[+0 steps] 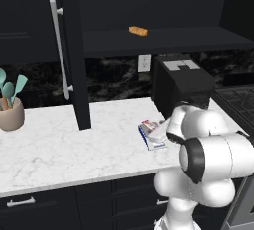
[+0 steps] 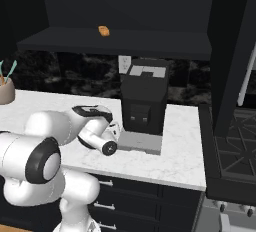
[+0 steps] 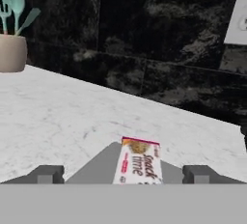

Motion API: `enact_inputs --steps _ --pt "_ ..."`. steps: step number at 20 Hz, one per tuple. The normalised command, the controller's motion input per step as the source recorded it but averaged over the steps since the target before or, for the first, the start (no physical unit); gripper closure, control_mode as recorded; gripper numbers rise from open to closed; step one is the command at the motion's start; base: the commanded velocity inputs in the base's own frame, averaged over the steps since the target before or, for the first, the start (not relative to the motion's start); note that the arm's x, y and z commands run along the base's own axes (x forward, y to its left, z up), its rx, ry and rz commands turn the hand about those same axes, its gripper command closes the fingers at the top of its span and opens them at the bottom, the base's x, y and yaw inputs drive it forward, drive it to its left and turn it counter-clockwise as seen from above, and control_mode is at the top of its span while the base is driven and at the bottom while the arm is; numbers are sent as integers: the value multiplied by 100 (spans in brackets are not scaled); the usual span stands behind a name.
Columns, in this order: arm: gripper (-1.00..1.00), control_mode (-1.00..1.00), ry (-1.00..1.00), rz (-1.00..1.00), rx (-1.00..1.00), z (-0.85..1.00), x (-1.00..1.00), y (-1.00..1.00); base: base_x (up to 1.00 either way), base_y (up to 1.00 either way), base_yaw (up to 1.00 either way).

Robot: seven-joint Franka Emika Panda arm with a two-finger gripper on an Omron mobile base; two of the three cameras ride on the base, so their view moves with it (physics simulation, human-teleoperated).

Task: Pick the bar and place it on the digital scale for weighing, and close the cabinet.

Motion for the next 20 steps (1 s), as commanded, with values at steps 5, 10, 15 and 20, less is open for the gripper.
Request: enact_inputs --steps 5,10,15,20 --pt "-100 -100 -23 0 0 65 -54 7 0 0 0" --pt "-100 -100 -16 0 0 83 -58 20 0 0 0" --pt "-100 -100 -15 0 0 91 -47 25 0 0 0" --pt "-100 -100 -14 0 -9 100 -51 0 0 0 0"
